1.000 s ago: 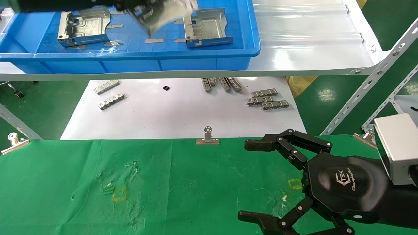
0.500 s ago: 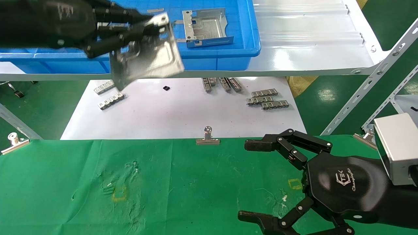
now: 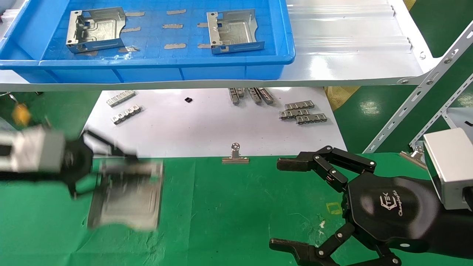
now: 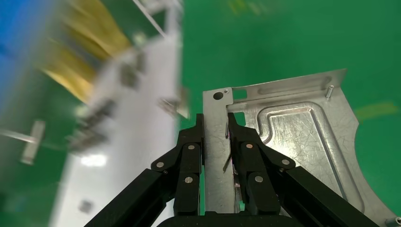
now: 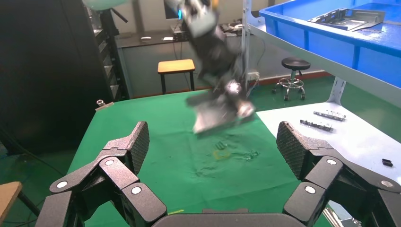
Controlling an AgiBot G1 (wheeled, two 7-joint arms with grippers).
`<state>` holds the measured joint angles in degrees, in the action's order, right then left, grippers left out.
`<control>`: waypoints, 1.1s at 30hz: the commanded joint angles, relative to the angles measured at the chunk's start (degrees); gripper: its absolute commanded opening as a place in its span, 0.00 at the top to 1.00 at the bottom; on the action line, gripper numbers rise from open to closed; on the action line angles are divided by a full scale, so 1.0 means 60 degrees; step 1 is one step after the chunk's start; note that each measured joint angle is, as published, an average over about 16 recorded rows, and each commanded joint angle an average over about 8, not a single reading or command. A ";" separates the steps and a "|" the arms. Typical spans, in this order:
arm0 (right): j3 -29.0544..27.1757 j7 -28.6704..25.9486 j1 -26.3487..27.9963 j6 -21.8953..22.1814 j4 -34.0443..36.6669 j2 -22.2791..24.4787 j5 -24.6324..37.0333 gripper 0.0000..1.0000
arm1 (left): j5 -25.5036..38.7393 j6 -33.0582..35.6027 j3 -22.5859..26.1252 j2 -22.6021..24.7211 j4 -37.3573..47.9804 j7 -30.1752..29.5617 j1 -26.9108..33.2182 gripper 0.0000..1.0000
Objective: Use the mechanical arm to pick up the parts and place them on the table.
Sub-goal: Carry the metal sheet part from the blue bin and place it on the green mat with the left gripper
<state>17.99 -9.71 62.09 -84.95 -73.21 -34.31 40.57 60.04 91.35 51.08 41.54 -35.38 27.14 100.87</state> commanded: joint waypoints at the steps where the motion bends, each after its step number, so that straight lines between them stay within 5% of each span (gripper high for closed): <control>1: 0.0001 0.0000 0.0000 0.0000 0.0000 0.0000 0.0000 0.00 | 0.0089 -0.0049 0.0528 -0.0154 -0.0003 0.0339 -0.0245 1.00; 14: 0.0005 0.0003 0.0001 0.0002 0.0000 0.0002 -0.0004 0.00 | -0.0148 -0.0142 0.1350 0.0516 0.1592 0.2175 -0.1074 1.00; 16: 0.0006 0.0003 0.0001 0.0002 0.0000 0.0002 -0.0004 0.00 | -0.0113 -0.0161 0.1448 0.0586 0.1773 0.2368 -0.1070 0.89; 22: 0.0008 0.0004 0.0002 0.0003 0.0000 0.0003 -0.0005 0.00 | 0.0057 -0.0256 0.1708 0.0944 0.2367 0.3048 -0.1102 0.17; 24: 0.0009 0.0004 0.0002 0.0004 0.0000 0.0003 -0.0006 0.00 | 0.0073 -0.0284 0.1745 0.1076 0.2590 0.3295 -0.1110 0.03; 33: 0.0012 0.0006 0.0003 0.0005 0.0000 0.0005 -0.0008 0.00 | 0.0049 -0.0301 0.1791 0.1418 0.3503 0.4269 -0.0994 0.00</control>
<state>18.06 -9.68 62.10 -84.92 -73.21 -34.28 40.52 60.33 89.38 61.79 49.90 -14.27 52.28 95.07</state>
